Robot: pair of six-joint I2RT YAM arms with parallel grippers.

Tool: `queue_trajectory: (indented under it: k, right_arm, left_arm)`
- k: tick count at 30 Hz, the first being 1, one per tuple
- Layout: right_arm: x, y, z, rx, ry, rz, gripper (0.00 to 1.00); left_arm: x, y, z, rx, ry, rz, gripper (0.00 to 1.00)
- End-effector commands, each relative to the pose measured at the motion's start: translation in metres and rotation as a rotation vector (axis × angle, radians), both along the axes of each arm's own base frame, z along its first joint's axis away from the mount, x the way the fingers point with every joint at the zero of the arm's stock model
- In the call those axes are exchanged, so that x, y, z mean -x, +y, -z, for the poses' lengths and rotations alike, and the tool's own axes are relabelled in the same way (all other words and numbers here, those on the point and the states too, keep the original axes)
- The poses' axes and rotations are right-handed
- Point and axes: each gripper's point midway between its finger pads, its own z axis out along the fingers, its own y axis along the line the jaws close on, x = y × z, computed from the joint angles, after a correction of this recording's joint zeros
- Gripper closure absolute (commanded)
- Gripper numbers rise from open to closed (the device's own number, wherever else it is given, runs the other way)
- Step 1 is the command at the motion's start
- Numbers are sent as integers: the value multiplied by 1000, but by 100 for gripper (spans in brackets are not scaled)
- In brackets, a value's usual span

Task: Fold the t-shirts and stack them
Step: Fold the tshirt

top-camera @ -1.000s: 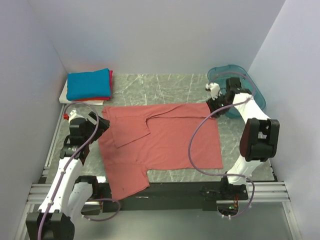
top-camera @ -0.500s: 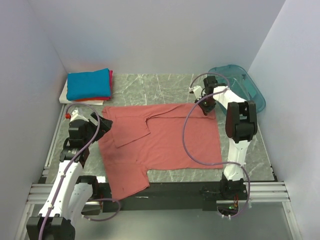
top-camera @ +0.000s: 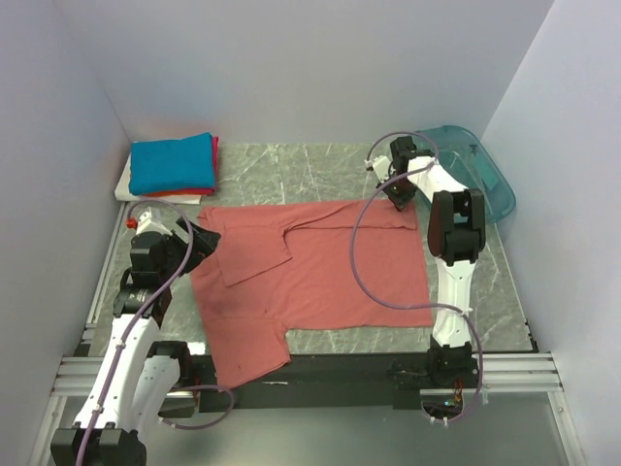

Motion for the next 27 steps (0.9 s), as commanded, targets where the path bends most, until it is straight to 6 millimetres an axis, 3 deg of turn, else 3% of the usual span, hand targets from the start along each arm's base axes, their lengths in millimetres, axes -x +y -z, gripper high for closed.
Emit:
queue_trajectory:
  k: [1,13,27]
  right_arm:
    - [-8,0,-4,26,1,6,100]
    - [-19,0,4,33,7,5,100]
    - [-77,-13,-8,127,-123,59,100]
  left_arm:
    - [-2,-5,-29,-8,-74,38,6]
    - [-7,-6,-42,-18,-89,53,5]
    - [-16,-12,-42,-21,-88,102,3]
